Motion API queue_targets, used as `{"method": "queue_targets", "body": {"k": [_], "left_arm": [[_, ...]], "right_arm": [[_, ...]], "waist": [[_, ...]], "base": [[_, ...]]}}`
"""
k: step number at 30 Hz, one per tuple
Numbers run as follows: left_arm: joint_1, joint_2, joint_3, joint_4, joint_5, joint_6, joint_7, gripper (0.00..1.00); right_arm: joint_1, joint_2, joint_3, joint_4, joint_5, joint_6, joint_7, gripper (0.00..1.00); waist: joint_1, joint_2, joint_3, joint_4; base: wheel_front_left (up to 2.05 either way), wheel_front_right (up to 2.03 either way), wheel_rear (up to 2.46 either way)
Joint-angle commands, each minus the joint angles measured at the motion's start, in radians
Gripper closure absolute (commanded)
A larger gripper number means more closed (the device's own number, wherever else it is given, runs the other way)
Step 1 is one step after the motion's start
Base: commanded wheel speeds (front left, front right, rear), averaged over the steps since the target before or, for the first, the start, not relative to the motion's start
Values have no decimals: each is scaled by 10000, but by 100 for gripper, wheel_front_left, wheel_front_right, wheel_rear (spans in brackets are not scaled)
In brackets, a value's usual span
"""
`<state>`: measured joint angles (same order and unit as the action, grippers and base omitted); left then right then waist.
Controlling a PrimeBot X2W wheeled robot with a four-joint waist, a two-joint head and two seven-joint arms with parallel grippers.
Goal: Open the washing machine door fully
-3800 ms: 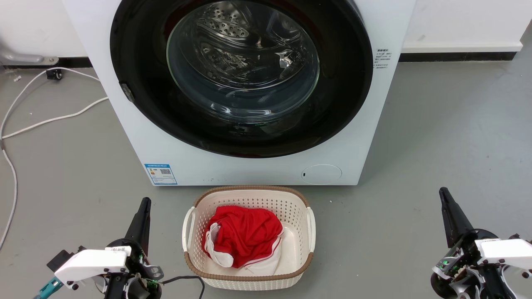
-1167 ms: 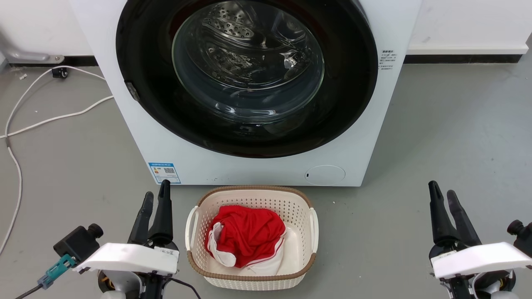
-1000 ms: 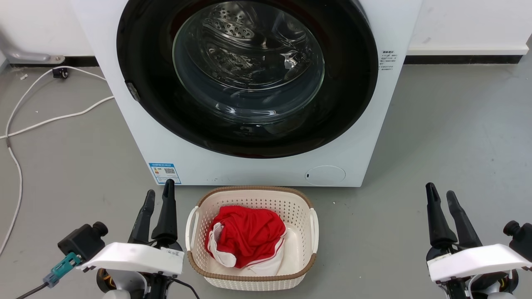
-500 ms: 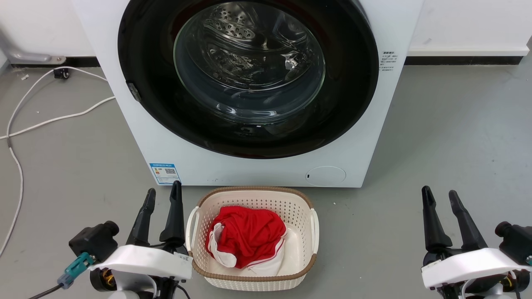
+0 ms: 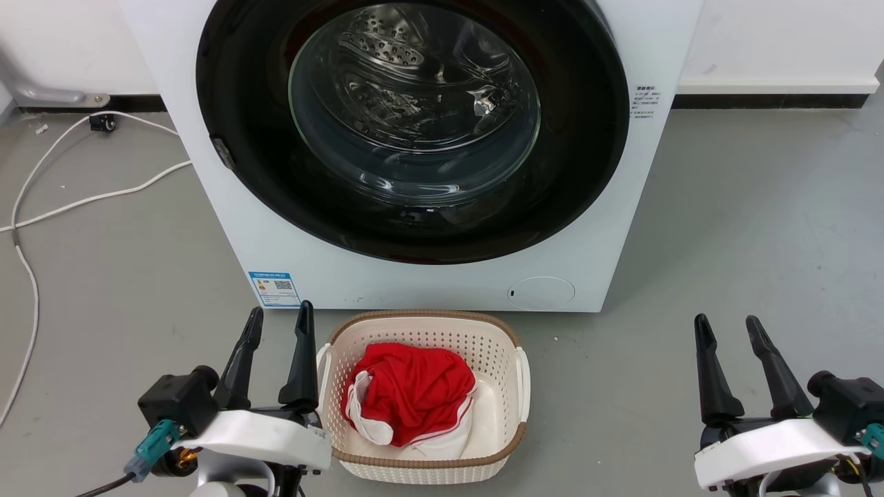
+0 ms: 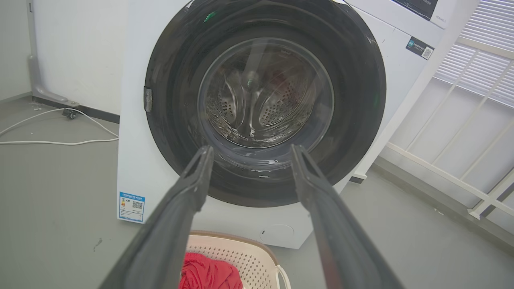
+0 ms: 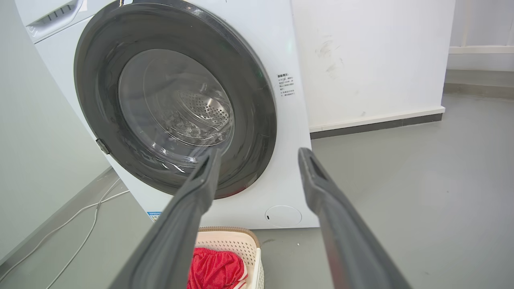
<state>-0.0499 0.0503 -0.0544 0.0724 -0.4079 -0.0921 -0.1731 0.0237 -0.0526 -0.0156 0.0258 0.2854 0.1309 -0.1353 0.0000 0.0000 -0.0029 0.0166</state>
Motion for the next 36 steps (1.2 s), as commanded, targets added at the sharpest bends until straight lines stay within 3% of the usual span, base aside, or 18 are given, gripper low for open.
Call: {"method": "queue_targets", "body": {"k": [1, 36], "left_arm": [[-18, 13, -15, -73, 257, 45, -97, 0], [243, 1, -169, -116, 3116, 307, -793, 0]], "right_arm": [[-1, 14, 9, -142, -271, -3, -55, 0], [364, 37, 89, -466, -3273, -4, -309, 0]], "waist": [[0, 0, -2, 5], [0, 0, 22, 40]], "base": [[0, 0, 0], [0, 0, 0]]}}
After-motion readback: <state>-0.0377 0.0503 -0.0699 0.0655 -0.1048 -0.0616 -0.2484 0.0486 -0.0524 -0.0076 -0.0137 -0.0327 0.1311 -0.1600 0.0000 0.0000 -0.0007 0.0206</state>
